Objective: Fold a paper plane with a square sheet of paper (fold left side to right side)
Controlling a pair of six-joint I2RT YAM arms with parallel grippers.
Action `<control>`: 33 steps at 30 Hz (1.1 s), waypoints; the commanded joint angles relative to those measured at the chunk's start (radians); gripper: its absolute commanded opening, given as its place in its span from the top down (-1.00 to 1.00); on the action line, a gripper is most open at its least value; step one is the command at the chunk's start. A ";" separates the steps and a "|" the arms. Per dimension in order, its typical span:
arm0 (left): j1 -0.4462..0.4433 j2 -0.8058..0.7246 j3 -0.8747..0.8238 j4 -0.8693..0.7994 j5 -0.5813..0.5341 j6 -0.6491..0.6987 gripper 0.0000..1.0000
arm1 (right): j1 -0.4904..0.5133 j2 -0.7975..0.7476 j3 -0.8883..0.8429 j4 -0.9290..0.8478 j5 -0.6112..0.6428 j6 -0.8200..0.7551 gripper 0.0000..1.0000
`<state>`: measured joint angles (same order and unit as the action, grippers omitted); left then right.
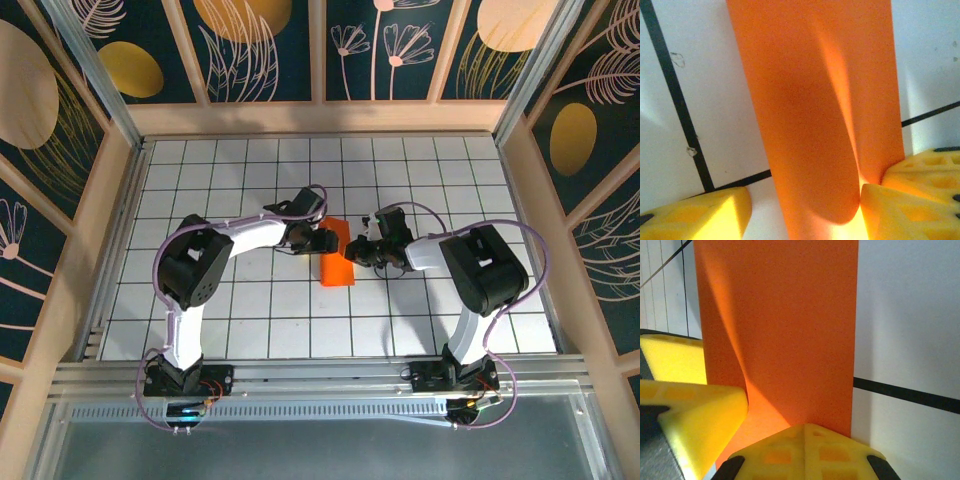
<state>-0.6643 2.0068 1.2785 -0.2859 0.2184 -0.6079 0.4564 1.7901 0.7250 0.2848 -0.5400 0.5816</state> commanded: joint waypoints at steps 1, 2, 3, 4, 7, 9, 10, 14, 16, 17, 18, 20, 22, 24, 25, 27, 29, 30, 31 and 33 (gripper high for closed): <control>0.014 0.016 -0.082 0.125 -0.095 -0.004 -0.31 | 0.005 0.073 -0.009 -0.096 0.097 -0.034 1.00; 0.019 -0.019 -0.094 0.141 -0.098 -0.006 -0.33 | 0.006 0.075 -0.009 -0.098 0.101 -0.034 1.00; 0.020 -0.048 -0.103 0.151 -0.101 -0.005 -0.35 | 0.005 0.078 -0.009 -0.099 0.104 -0.034 1.00; 0.021 -0.081 -0.112 0.160 -0.107 -0.004 -0.37 | 0.007 0.078 -0.007 -0.102 0.110 -0.034 1.00; 0.022 -0.154 -0.126 0.171 -0.106 0.005 -0.40 | 0.008 0.077 -0.007 -0.112 0.124 -0.037 1.00; 0.023 -0.185 -0.132 0.177 -0.093 0.013 -0.40 | 0.007 0.075 -0.008 -0.116 0.130 -0.040 1.00; 0.023 -0.199 -0.138 0.185 -0.079 0.016 -0.39 | 0.007 0.074 -0.010 -0.119 0.132 -0.042 1.00; 0.022 -0.214 -0.177 0.270 0.042 0.006 -0.11 | 0.008 0.076 -0.010 -0.121 0.135 -0.044 1.00; 0.023 -0.211 -0.204 0.339 0.125 -0.013 0.30 | 0.009 0.075 -0.010 -0.124 0.137 -0.045 1.00; 0.022 -0.210 -0.220 0.376 0.163 -0.025 0.43 | 0.009 0.076 -0.010 -0.125 0.138 -0.046 1.00; 0.023 -0.206 -0.236 0.417 0.201 -0.033 0.54 | 0.009 0.077 -0.009 -0.127 0.140 -0.048 1.00; 0.022 -0.194 -0.254 0.467 0.247 -0.046 0.67 | 0.009 0.077 -0.007 -0.131 0.142 -0.051 1.00; 0.022 -0.177 -0.265 0.497 0.274 -0.044 0.71 | 0.009 0.080 -0.003 -0.134 0.144 -0.053 1.00; 0.023 -0.151 -0.268 0.500 0.275 -0.038 0.72 | 0.010 0.084 0.000 -0.137 0.145 -0.054 1.00; 0.023 -0.138 -0.270 0.500 0.266 -0.034 0.74 | 0.011 0.084 0.001 -0.138 0.146 -0.057 1.00; 0.023 -0.116 -0.276 0.507 0.243 -0.032 0.77 | 0.013 0.086 0.001 -0.139 0.149 -0.057 1.00; 0.023 -0.095 -0.279 0.509 0.226 -0.029 0.78 | 0.012 0.088 -0.001 -0.145 0.154 -0.058 1.00; 0.022 -0.087 -0.279 0.510 0.220 -0.029 0.79 | 0.013 0.087 -0.002 -0.145 0.156 -0.060 1.00; 0.023 -0.081 -0.281 0.510 0.211 -0.033 0.79 | 0.013 0.087 -0.002 -0.149 0.158 -0.061 1.00; 0.024 -0.073 -0.288 0.518 0.200 -0.048 0.81 | 0.012 0.087 -0.003 -0.154 0.161 -0.064 1.00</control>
<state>-0.6407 1.9148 1.0077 0.1864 0.4332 -0.6403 0.4583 1.7943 0.7448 0.2443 -0.5320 0.5564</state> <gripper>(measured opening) 0.102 0.051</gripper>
